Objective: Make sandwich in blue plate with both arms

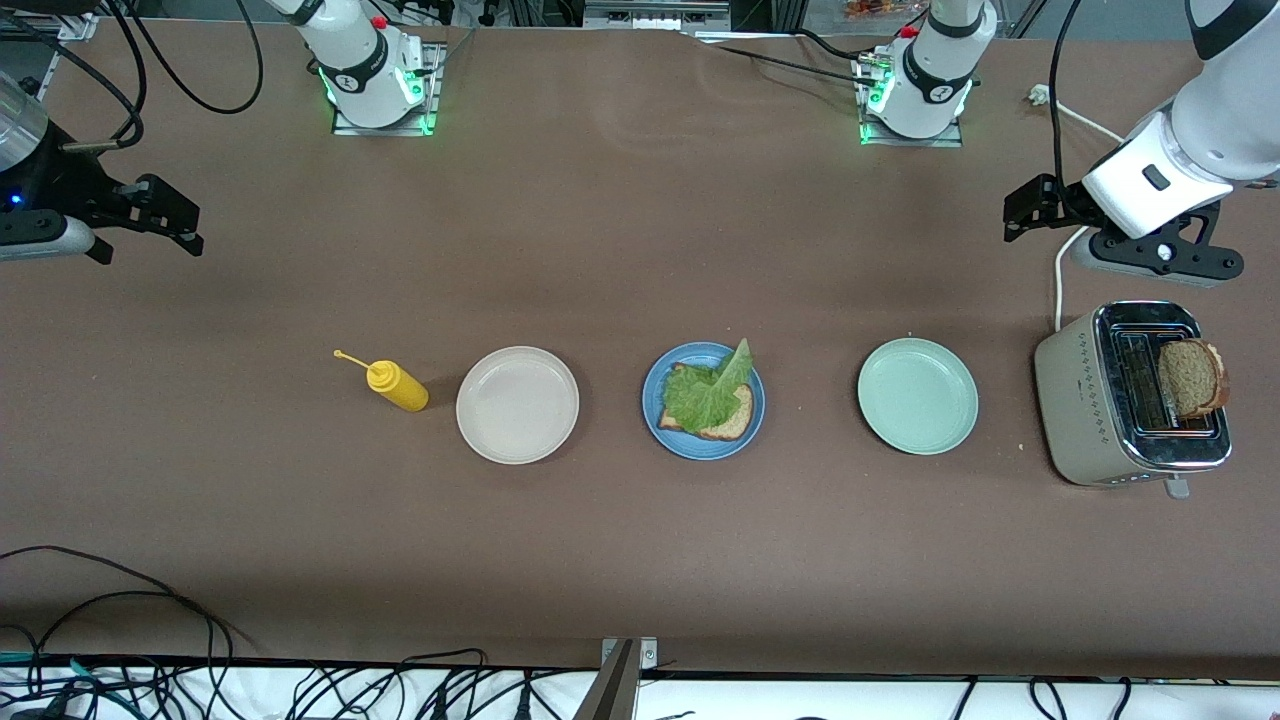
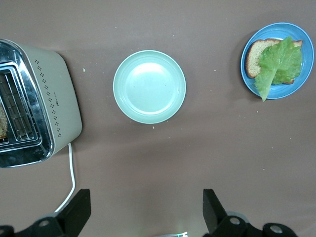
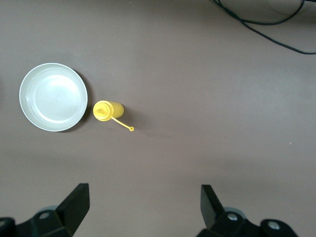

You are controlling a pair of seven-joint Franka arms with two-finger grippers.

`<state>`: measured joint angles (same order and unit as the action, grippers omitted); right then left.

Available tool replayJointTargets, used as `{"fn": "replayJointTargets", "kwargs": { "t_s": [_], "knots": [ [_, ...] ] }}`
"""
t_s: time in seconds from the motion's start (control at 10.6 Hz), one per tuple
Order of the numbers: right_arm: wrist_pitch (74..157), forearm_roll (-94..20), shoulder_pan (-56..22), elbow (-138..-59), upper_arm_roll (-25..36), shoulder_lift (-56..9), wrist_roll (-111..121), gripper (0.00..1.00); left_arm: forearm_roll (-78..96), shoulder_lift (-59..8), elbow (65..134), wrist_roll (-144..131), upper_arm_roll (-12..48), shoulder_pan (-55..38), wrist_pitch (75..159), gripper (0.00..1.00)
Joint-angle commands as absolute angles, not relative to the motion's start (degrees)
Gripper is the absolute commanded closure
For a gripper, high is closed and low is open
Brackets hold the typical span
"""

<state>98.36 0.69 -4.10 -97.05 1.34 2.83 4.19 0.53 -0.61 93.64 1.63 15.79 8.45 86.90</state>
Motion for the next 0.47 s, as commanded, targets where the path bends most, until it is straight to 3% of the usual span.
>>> {"fn": "replayJointTargets", "kwargs": {
  "t_s": [0.0,0.38],
  "knots": [
    [97.47,2.11,-4.22,-97.03,1.23,3.34,2.81,0.00,1.58,-0.88,92.46,1.32,15.91,8.53,86.40,0.00],
    [97.38,1.76,-4.22,-95.89,1.14,3.43,2.46,0.00,1.58,-0.88,92.46,1.23,15.91,8.53,86.40,0.00]
  ]
}}
